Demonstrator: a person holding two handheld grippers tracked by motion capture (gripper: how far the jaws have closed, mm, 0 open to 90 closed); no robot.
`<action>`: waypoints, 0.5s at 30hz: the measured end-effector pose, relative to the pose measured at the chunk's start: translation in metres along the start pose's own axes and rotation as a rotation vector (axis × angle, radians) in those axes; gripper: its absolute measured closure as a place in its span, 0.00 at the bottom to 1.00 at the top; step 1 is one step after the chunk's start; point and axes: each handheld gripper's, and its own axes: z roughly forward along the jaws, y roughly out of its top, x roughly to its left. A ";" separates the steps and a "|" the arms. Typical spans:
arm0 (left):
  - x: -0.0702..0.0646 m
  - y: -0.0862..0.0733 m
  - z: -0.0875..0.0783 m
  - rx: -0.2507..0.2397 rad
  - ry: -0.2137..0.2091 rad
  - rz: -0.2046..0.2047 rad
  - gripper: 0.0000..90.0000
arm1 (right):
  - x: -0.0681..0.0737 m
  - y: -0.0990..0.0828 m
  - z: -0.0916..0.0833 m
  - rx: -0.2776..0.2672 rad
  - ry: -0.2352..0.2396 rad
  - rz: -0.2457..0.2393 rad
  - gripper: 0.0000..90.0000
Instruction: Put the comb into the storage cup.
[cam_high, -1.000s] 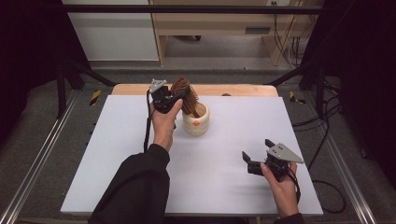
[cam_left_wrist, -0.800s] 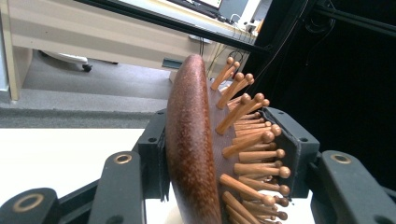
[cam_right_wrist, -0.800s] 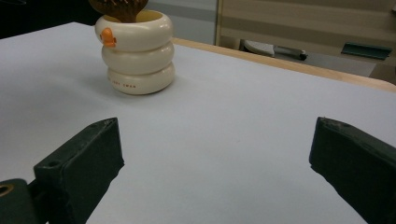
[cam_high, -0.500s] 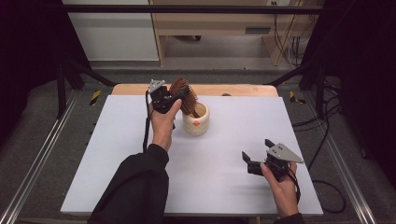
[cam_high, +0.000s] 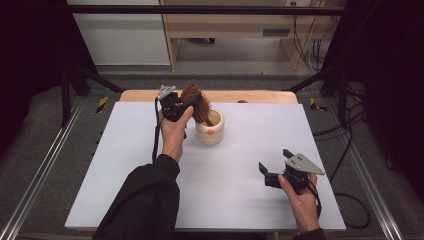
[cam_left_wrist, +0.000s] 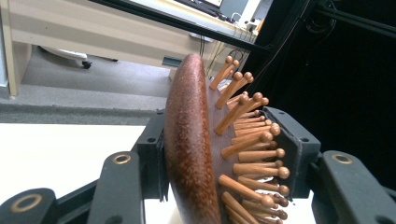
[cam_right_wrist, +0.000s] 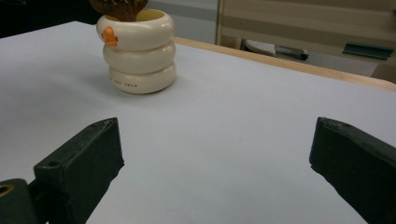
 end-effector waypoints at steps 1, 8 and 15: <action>0.000 0.000 0.000 -0.001 -0.001 0.000 0.51 | 0.000 0.000 0.000 0.000 0.000 0.000 0.03; 0.000 0.000 0.000 -0.001 0.002 0.000 0.51 | 0.000 0.000 0.000 -0.001 0.001 0.000 0.03; 0.001 -0.001 0.000 0.000 0.002 -0.006 0.50 | 0.000 0.000 0.000 0.000 0.002 0.001 0.03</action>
